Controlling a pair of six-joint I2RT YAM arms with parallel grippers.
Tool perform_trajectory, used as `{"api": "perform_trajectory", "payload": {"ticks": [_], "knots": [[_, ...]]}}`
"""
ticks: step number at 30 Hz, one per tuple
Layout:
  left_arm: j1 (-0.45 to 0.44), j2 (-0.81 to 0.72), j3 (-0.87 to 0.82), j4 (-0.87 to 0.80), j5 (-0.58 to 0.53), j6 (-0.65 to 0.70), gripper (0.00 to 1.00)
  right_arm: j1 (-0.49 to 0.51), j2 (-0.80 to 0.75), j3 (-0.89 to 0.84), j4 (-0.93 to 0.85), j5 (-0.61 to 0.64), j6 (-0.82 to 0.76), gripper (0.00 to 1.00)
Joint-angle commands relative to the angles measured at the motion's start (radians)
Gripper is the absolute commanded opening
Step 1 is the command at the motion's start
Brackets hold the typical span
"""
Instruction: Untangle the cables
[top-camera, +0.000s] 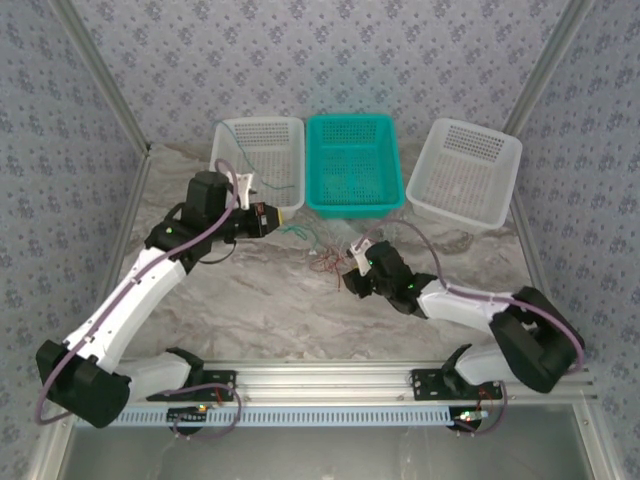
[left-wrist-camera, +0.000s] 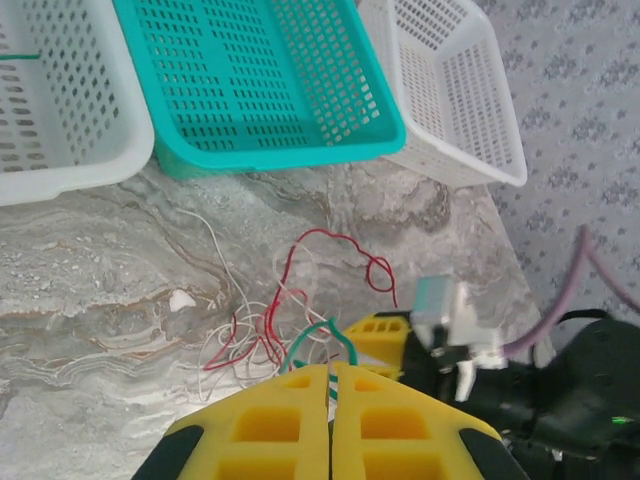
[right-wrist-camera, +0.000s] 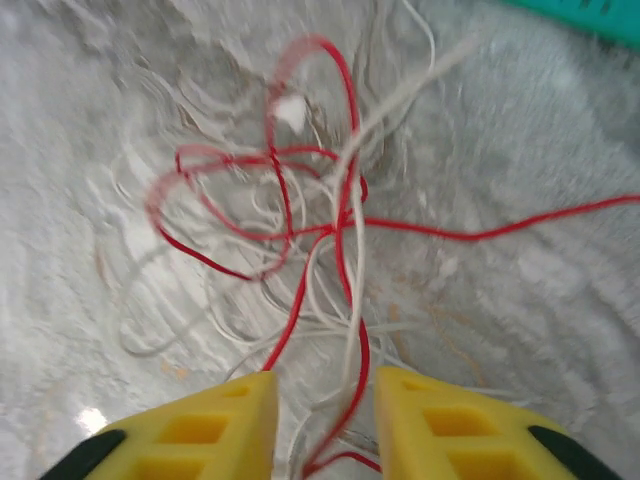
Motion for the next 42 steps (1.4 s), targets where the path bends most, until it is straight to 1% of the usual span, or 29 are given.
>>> {"api": "perform_trajectory", "payload": {"ticks": [1, 4, 5, 6, 9, 11, 13, 16, 18, 20, 22, 24, 28, 31, 33, 34, 36, 37, 38, 39, 40, 41, 42], "knots": [[0.000, -0.006, 0.007, -0.027, 0.061, 0.144, 0.00, -0.017, -0.154, 0.034, -0.028, -0.036, 0.031, 0.40], [0.000, -0.021, -0.002, -0.035, 0.097, 0.228, 0.00, -0.048, -0.270, 0.059, -0.034, -0.103, 0.027, 0.55], [-0.001, -0.029, -0.005, -0.034, 0.116, 0.250, 0.00, -0.057, -0.296, 0.074, -0.042, -0.137, 0.017, 0.58], [-0.001, -0.037, -0.009, -0.032, 0.133, 0.265, 0.00, -0.063, -0.310, 0.089, -0.050, -0.176, 0.007, 0.59], [-0.013, -0.060, -0.020, -0.023, 0.198, 0.334, 0.00, -0.073, -0.312, 0.161, -0.077, -0.316, -0.021, 0.59], [-0.024, -0.079, -0.035, -0.010, 0.227, 0.378, 0.00, -0.076, -0.288, 0.204, -0.076, -0.411, -0.045, 0.56], [-0.032, -0.090, -0.049, 0.003, 0.240, 0.402, 0.00, -0.075, -0.259, 0.224, -0.072, -0.479, -0.089, 0.53], [-0.036, -0.088, -0.044, 0.006, 0.259, 0.406, 0.00, -0.080, -0.217, 0.229, -0.091, -0.525, -0.160, 0.49], [-0.041, -0.083, -0.034, -0.003, 0.264, 0.406, 0.00, -0.090, -0.204, 0.221, -0.091, -0.579, -0.187, 0.47], [-0.047, -0.084, -0.033, -0.004, 0.262, 0.406, 0.00, -0.091, -0.199, 0.209, -0.089, -0.659, -0.224, 0.47], [-0.052, -0.083, -0.037, 0.004, 0.263, 0.404, 0.00, -0.090, -0.196, 0.197, -0.083, -0.674, -0.249, 0.49], [-0.060, -0.081, -0.040, 0.013, 0.279, 0.402, 0.00, -0.091, -0.188, 0.174, -0.041, -0.630, -0.247, 0.52], [-0.082, -0.072, -0.037, 0.022, 0.299, 0.400, 0.00, -0.088, -0.157, 0.143, 0.064, -0.602, -0.259, 0.52], [-0.093, -0.066, -0.029, 0.020, 0.297, 0.403, 0.00, -0.090, -0.115, 0.158, 0.080, -0.583, -0.275, 0.45], [-0.095, -0.068, -0.028, 0.020, 0.298, 0.406, 0.00, -0.090, -0.097, 0.168, 0.095, -0.588, -0.271, 0.38], [-0.097, -0.068, -0.027, 0.021, 0.297, 0.404, 0.00, -0.089, -0.092, 0.171, 0.103, -0.594, -0.268, 0.31], [-0.097, -0.065, -0.025, 0.023, 0.284, 0.401, 0.00, -0.090, -0.089, 0.172, 0.131, -0.612, -0.253, 0.12], [-0.097, -0.064, -0.023, 0.023, 0.266, 0.397, 0.00, -0.091, -0.089, 0.170, 0.141, -0.620, -0.248, 0.04], [-0.097, -0.062, -0.021, 0.022, 0.232, 0.389, 0.00, -0.090, -0.091, 0.166, 0.151, -0.621, -0.236, 0.00], [-0.097, -0.063, -0.022, 0.027, 0.181, 0.372, 0.08, -0.092, -0.093, 0.160, 0.166, -0.604, -0.218, 0.00], [-0.097, -0.063, -0.023, 0.034, 0.125, 0.350, 0.20, -0.092, -0.096, 0.151, 0.182, -0.578, -0.197, 0.00], [-0.097, -0.068, -0.029, 0.046, 0.067, 0.324, 0.35, -0.092, -0.099, 0.145, 0.194, -0.535, -0.165, 0.00], [-0.098, -0.082, -0.039, 0.063, 0.035, 0.304, 0.42, -0.094, -0.100, 0.149, 0.187, -0.474, -0.129, 0.00]]}}
